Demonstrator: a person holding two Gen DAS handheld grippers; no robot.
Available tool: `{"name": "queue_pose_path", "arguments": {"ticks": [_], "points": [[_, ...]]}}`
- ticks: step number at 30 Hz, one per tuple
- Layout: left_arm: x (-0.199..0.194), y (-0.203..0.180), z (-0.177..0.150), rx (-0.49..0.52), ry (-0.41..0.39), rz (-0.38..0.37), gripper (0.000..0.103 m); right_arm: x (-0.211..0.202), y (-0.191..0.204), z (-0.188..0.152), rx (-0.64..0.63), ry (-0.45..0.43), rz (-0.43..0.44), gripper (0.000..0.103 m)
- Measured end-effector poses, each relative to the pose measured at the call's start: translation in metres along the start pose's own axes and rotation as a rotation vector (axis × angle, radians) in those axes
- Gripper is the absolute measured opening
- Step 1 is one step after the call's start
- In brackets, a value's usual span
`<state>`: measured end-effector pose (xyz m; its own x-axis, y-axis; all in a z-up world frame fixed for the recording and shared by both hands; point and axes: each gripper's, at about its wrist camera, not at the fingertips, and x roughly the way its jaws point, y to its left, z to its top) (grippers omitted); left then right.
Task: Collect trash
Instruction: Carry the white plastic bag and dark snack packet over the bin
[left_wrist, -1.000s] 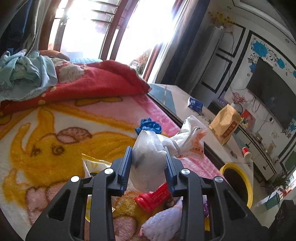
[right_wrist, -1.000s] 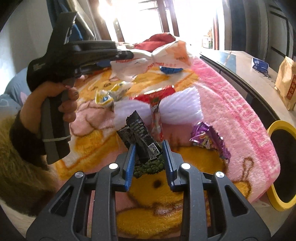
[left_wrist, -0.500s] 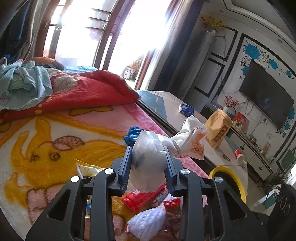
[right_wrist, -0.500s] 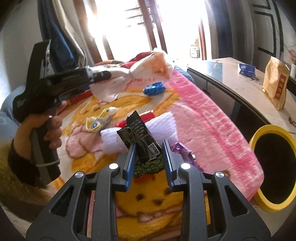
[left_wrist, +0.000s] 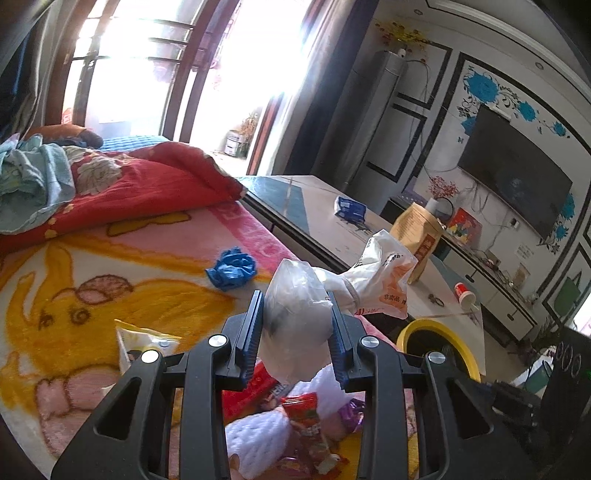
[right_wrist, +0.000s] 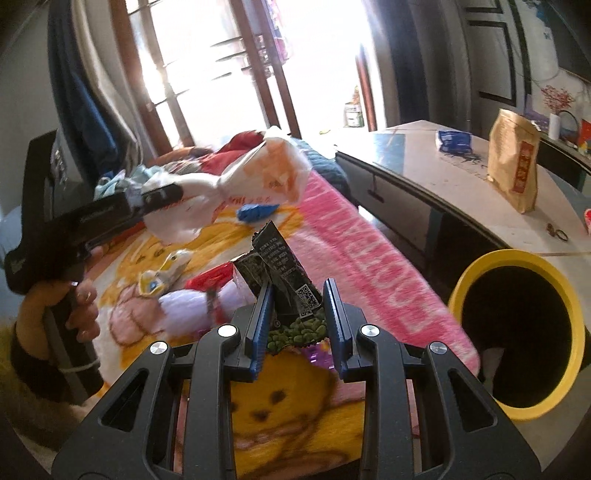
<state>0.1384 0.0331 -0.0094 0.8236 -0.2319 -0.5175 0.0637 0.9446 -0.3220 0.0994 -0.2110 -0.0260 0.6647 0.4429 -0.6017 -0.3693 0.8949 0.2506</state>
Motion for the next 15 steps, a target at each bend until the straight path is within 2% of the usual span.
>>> {"name": "queue_pose_path", "arguments": {"ticks": [15], "points": [[0.019, -0.044, -0.003, 0.080, 0.037, -0.065, 0.031, -0.025, -0.054, 0.017, 0.105, -0.088, -0.114, 0.022]]}}
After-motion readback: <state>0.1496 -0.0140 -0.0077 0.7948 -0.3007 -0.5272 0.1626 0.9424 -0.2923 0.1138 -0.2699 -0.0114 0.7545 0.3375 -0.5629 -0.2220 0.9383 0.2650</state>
